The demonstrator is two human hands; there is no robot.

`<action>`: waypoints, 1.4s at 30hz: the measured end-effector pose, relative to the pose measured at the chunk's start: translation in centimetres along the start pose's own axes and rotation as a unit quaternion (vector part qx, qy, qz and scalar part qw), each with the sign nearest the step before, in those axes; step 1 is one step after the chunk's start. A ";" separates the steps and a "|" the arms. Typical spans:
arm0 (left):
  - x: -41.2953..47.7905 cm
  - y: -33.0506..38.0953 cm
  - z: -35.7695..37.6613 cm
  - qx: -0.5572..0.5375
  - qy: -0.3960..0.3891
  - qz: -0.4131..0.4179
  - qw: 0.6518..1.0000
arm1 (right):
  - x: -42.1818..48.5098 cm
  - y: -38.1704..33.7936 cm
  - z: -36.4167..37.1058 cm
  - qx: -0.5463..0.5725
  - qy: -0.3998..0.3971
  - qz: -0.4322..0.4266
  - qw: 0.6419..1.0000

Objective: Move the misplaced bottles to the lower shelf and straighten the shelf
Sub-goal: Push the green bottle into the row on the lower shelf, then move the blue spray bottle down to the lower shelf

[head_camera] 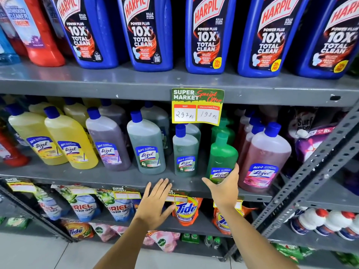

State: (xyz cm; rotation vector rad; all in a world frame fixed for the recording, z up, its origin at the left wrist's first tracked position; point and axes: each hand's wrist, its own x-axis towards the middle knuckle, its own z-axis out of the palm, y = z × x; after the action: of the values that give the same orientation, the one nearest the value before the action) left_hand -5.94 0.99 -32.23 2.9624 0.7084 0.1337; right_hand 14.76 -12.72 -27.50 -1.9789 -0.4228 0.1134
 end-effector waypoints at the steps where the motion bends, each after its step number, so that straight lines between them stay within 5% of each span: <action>1: 0.0 0.0 -0.1 0.001 -0.002 0.000 1.000 | 0.1 0.1 0.2 -0.002 0.002 0.002 1.000; 25: 0.1 -0.4 0.9 0.010 0.007 -0.003 1.000 | 1.9 0.2 1.9 -0.057 0.012 0.002 0.998; 30: -0.1 0.0 0.1 0.002 0.019 0.003 1.000 | -0.5 0.8 1.0 0.041 -0.012 0.017 0.999; 32: -0.4 0.2 -1.1 -0.019 0.056 -0.003 0.998 | -3.7 0.8 0.5 0.070 0.015 -0.033 0.997; 35: -1.1 -0.1 -4.5 -0.035 0.138 -0.003 0.990 | -7.4 -1.9 -0.3 0.074 -0.005 -0.229 0.971; 39: -1.7 -2.1 -13.3 -0.047 0.279 0.019 0.959 | -7.4 -11.9 -1.4 0.066 0.016 -0.512 0.856; 42: -2.4 -4.6 -21.0 -0.009 0.392 0.040 0.919 | -6.4 -21.1 -2.0 0.070 0.080 -0.601 0.792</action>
State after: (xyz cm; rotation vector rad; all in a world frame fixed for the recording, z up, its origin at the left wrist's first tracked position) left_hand -12.38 5.41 -12.05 2.8524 0.6215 1.3708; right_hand 4.17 -8.69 -8.52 -1.2395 -1.4204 -0.8020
